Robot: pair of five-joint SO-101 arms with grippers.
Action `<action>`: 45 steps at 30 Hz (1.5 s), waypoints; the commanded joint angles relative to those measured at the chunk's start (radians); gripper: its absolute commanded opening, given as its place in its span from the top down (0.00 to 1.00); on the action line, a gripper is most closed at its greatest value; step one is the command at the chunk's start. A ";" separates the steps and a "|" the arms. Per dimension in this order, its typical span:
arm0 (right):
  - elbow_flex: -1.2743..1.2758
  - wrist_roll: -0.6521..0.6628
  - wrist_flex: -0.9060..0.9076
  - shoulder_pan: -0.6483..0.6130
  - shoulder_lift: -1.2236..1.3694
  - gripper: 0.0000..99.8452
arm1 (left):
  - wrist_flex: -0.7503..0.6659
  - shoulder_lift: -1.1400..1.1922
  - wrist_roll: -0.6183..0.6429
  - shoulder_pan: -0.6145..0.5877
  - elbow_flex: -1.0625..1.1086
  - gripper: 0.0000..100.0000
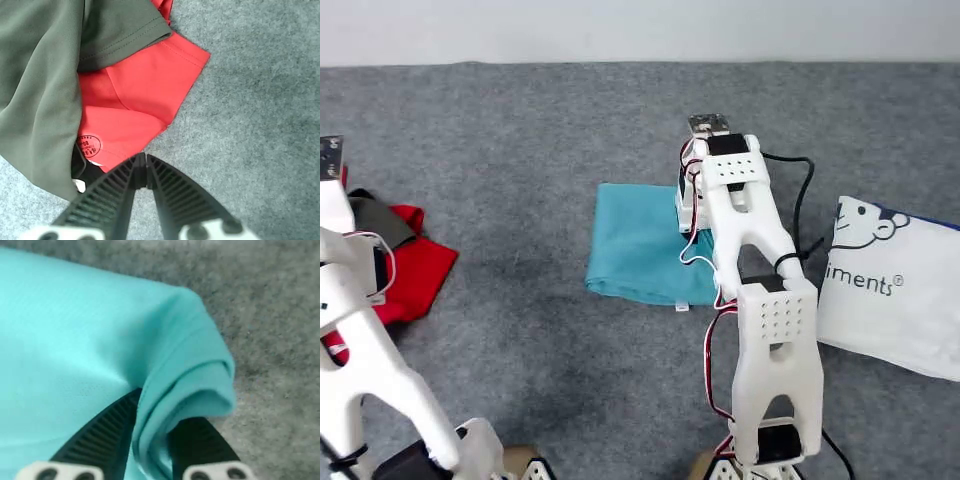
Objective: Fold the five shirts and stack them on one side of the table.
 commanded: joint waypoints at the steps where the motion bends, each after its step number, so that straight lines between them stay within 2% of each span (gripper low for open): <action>1: -0.006 0.117 0.097 0.002 -0.074 0.99 | -0.021 -0.031 -0.008 -0.002 -0.004 1.00; 6: 0.000 0.358 0.257 0.019 -0.127 0.99 | -0.021 -0.035 -0.008 -0.002 -0.004 1.00; 15: 0.015 0.838 0.199 0.220 -0.113 0.99 | -0.015 -0.038 -0.008 -0.002 -0.004 1.00; 21: 0.015 0.937 -0.165 0.236 -0.093 0.99 | -0.020 -0.032 -0.008 -0.002 -0.004 1.00; 25: 0.015 0.937 -0.389 0.173 -0.093 0.99 | -0.020 -0.031 -0.008 -0.002 -0.002 1.00; 29: 0.015 0.936 -0.506 0.104 -0.082 0.99 | -0.021 -0.031 -0.008 -0.002 -0.002 1.00; 31: 0.015 0.910 -0.527 0.081 -0.074 0.99 | -0.021 -0.031 -0.008 -0.002 -0.002 1.00; 33: 0.015 0.827 -0.530 0.070 -0.074 0.96 | -0.021 -0.031 -0.008 -0.002 -0.002 1.00; 39: 0.015 0.460 -0.455 0.079 -0.150 0.77 | -0.021 -0.031 -0.009 -0.002 -0.002 1.00; 45: 0.015 0.081 -0.387 0.077 -0.254 0.76 | -0.021 -0.031 -0.029 -0.002 -0.004 1.00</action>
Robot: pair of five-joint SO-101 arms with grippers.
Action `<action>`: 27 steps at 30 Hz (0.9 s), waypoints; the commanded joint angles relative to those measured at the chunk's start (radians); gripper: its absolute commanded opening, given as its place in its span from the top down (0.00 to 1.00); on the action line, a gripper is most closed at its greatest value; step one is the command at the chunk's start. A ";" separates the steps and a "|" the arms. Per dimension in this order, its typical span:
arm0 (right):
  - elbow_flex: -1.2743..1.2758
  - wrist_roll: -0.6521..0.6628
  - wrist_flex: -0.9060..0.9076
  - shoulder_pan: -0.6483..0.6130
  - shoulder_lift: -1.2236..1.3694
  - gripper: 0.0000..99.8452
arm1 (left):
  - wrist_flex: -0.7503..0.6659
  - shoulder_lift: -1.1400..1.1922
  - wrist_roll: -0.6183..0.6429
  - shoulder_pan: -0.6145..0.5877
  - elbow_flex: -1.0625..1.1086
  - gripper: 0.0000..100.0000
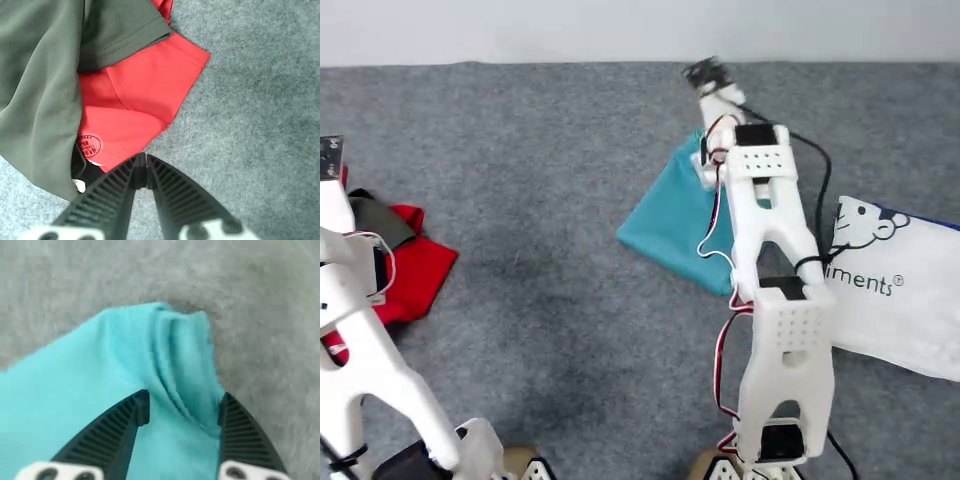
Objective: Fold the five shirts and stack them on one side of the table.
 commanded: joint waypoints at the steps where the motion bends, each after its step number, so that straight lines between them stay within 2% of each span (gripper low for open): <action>1: -0.012 -0.253 0.062 0.002 -0.133 0.76 | -0.021 -0.031 -0.051 -0.002 -0.005 1.00; 5: -0.012 -0.459 0.182 -0.021 -0.179 0.76 | -0.021 -0.031 -0.114 -0.003 -0.007 1.00; 12: -0.012 -0.667 0.389 -0.079 -0.214 0.76 | -0.021 -0.031 -0.117 -0.003 -0.007 1.00; 15: -0.012 -0.729 0.437 -0.079 -0.179 0.69 | -0.017 -0.031 -0.117 -0.003 -0.007 1.00; 18: -0.012 -0.801 0.437 -0.077 -0.130 0.60 | -0.018 -0.031 -0.117 -0.003 -0.004 1.00; 27: -0.012 -0.861 0.312 -0.054 0.018 0.59 | -0.015 -0.034 -0.117 -0.006 -0.004 1.00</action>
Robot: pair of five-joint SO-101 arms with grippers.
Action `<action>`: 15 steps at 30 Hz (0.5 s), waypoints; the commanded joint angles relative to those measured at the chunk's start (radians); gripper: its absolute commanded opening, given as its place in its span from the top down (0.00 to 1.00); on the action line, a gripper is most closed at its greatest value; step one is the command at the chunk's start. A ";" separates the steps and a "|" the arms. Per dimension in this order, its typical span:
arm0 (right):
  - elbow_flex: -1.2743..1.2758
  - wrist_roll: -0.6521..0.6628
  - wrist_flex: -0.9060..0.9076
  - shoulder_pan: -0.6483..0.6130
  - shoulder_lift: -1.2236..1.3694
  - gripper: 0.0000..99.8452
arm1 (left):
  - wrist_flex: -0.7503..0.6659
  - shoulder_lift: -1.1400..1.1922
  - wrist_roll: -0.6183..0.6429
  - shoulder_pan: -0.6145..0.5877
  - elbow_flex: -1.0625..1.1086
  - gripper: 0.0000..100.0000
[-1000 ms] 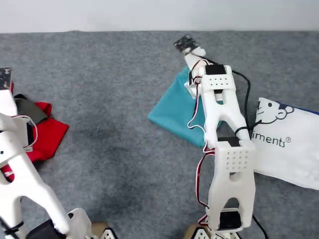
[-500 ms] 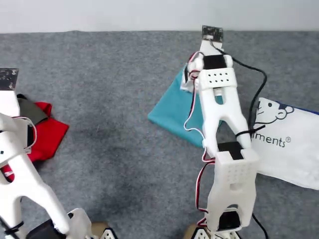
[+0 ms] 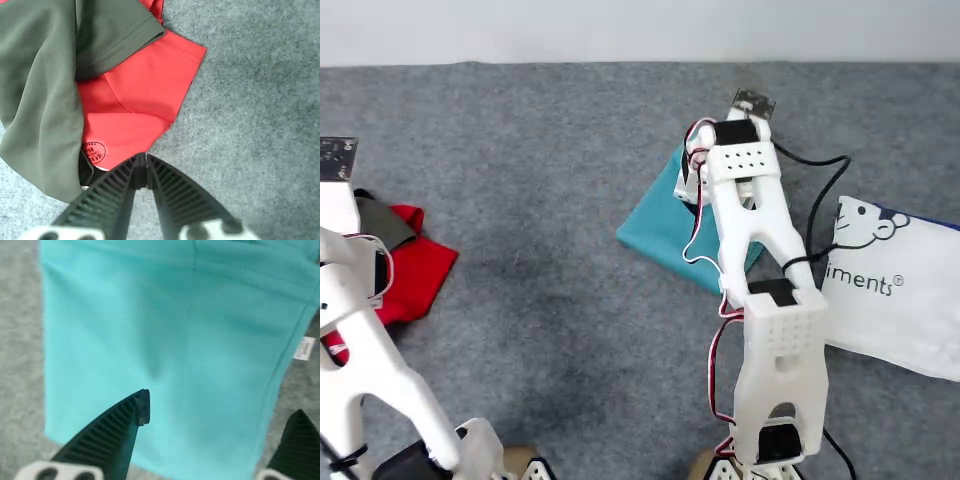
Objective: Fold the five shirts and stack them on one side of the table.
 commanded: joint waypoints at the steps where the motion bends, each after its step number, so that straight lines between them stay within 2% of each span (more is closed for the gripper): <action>1: -0.011 -0.017 -0.064 0.022 0.042 0.59 | -0.015 -0.034 -0.009 -0.006 -0.004 1.00; 7: -0.011 -0.011 -0.114 0.062 0.154 0.62 | -0.015 -0.031 -0.009 -0.006 -0.004 1.00; 10: -0.011 -0.003 -0.107 0.062 0.182 0.73 | -0.018 -0.031 -0.009 -0.006 -0.004 1.00; 15: -0.011 0.117 -0.096 0.059 0.193 0.94 | -0.020 -0.031 -0.009 -0.006 -0.004 1.00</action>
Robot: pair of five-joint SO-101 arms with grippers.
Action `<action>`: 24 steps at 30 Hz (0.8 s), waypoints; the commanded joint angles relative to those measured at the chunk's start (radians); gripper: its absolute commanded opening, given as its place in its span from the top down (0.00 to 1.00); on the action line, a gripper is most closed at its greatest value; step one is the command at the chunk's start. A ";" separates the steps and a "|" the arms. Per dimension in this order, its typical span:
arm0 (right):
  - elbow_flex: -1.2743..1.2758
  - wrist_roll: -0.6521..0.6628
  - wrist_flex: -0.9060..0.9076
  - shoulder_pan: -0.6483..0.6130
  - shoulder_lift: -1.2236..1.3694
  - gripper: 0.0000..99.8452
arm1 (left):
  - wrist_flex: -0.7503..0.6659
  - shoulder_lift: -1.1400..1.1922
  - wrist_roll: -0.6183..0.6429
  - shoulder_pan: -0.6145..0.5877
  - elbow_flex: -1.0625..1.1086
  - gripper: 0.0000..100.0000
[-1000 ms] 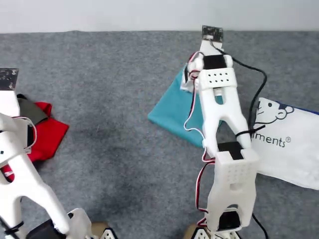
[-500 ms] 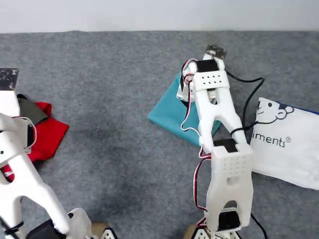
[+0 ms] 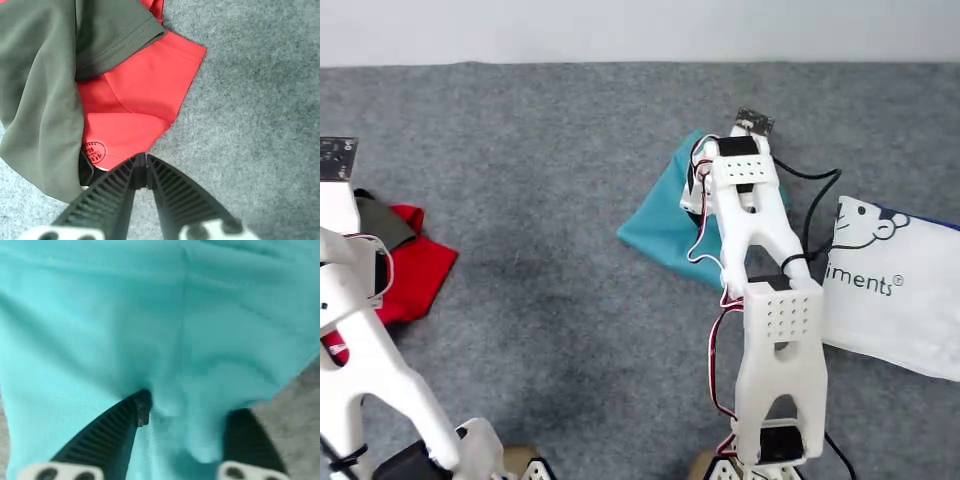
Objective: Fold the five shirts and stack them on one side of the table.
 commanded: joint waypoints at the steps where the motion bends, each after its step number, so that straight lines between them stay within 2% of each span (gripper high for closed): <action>1: 0.008 0.064 0.005 0.019 0.016 0.95 | -0.020 -0.031 -0.009 -0.006 -0.004 1.00; 7: -0.048 0.181 0.113 0.028 -0.027 0.99 | -0.020 -0.031 -0.009 -0.005 -0.004 1.00; 11: -0.143 0.330 0.254 0.033 -0.090 0.99 | -0.018 -0.031 -0.009 -0.005 -0.004 1.00; 16: -0.215 0.451 0.424 0.036 -0.180 0.99 | -0.015 -0.031 -0.008 -0.005 -0.004 1.00; 24: 0.026 0.605 0.421 0.113 -0.492 0.99 | -0.015 -0.031 -0.008 -0.003 -0.004 1.00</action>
